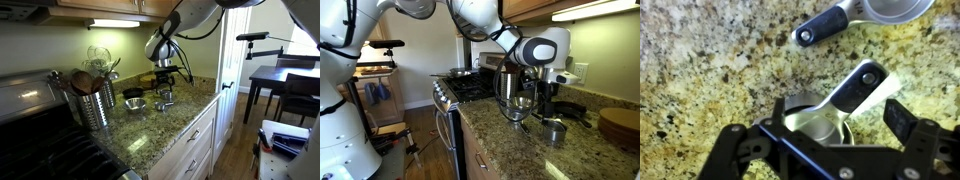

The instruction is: Stack the metal measuring cups into each other

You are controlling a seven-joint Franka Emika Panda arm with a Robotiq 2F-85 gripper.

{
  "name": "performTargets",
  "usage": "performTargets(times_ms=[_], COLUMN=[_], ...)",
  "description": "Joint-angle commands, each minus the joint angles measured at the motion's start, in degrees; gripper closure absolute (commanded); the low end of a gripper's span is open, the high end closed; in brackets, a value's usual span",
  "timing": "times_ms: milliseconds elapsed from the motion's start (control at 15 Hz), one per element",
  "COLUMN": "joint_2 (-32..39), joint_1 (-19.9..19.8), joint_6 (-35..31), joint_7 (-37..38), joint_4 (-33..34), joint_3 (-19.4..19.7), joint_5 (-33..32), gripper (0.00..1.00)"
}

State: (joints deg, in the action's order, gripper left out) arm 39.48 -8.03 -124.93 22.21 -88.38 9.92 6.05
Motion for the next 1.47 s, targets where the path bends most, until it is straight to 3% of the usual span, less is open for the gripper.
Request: performTargets(times_ms=[0, 800, 1400], joint_2=[-4.54, -7.17, -7.40], joint_1=[0.90, 2.36, 4.74], joint_6=[1.81, 1.53, -0.59], joint_7=[-0.70, 0.48, 11.87], joint_4=[-4.71, -11.10, -12.76], joint_3=[-0.60, -2.13, -0.66], joint_5=[0.24, 1.44, 2.15], gripper=[0.00, 0.00, 0.00])
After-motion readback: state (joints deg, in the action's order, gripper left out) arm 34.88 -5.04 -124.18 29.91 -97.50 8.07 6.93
